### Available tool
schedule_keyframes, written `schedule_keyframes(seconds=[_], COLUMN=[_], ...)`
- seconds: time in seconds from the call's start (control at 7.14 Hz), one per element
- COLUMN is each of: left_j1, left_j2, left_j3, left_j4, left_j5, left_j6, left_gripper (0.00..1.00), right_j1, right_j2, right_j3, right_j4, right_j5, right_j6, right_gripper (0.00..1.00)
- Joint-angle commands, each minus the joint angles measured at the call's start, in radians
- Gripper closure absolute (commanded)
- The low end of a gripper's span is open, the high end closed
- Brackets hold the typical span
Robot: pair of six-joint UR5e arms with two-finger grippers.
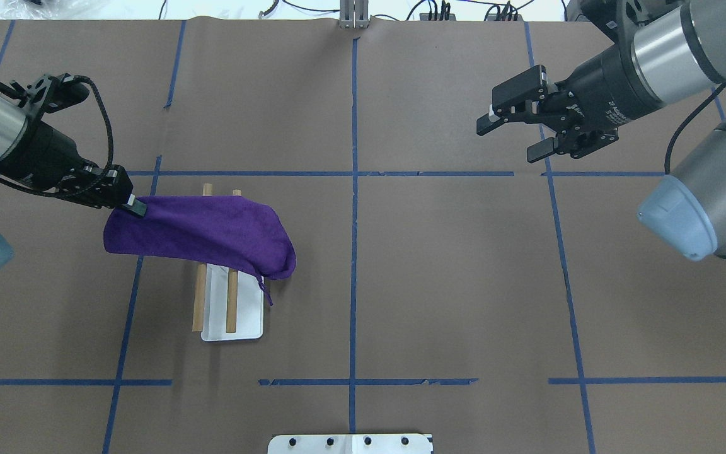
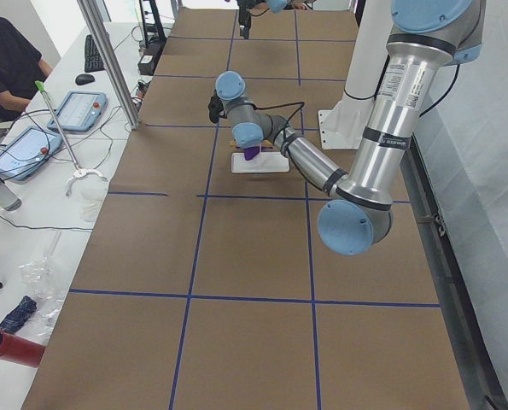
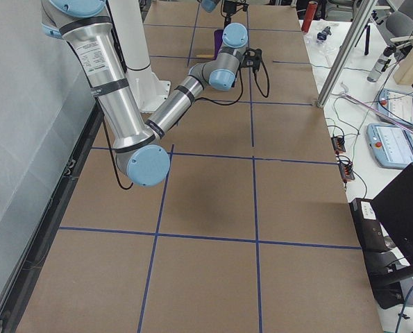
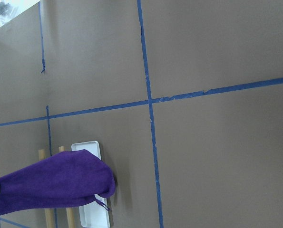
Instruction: Hang towel on rack
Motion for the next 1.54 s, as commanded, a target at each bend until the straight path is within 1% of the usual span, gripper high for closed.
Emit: schedule_keyframes(seconds=[0.0, 0.42, 0.56, 0.7, 0.84, 1.12, 1.26, 1.4], left_j1=[-0.005, -0.005, -0.001, 0.001, 0.002, -0.01, -0.069, -0.146], left_j2=[0.017, 0.018, 0.017, 0.018, 0.053, 0.054, 0.055, 0.102], left_j3=[0.02, 0.069, 0.094, 0.106, 0.094, 0.092, 0.108, 0.117], left_j4=[0.004, 0.007, 0.005, 0.002, 0.001, 0.001, 0.004, 0.007], left_j5=[0.001, 0.003, 0.012, 0.029, 0.097, 0.113, 0.115, 0.116], left_j6=[0.031, 0.031, 0.032, 0.032, 0.044, 0.054, 0.168, 0.328], left_gripper=[1.0, 1.0, 0.47, 0.04, 0.0, 0.0, 0.0, 0.0], right_j1=[0.011, 0.024, 0.029, 0.04, 0.054, 0.107, 0.15, 0.193], right_j2=[-0.015, -0.038, -0.042, -0.052, -0.068, -0.143, -0.18, -0.247], right_j3=[-0.001, 0.001, 0.001, 0.001, 0.001, -0.019, -0.062, -0.08], right_j4=[0.0, 0.0, 0.0, 0.0, 0.0, -0.002, -0.003, -0.005], right_j5=[0.005, 0.007, 0.007, 0.008, 0.008, 0.01, 0.01, 0.005], right_j6=[-0.005, -0.031, -0.041, -0.042, -0.057, -0.149, -0.239, -0.352], right_gripper=[0.0, 0.0, 0.0, 0.0, 0.0, 0.0, 0.0, 0.0])
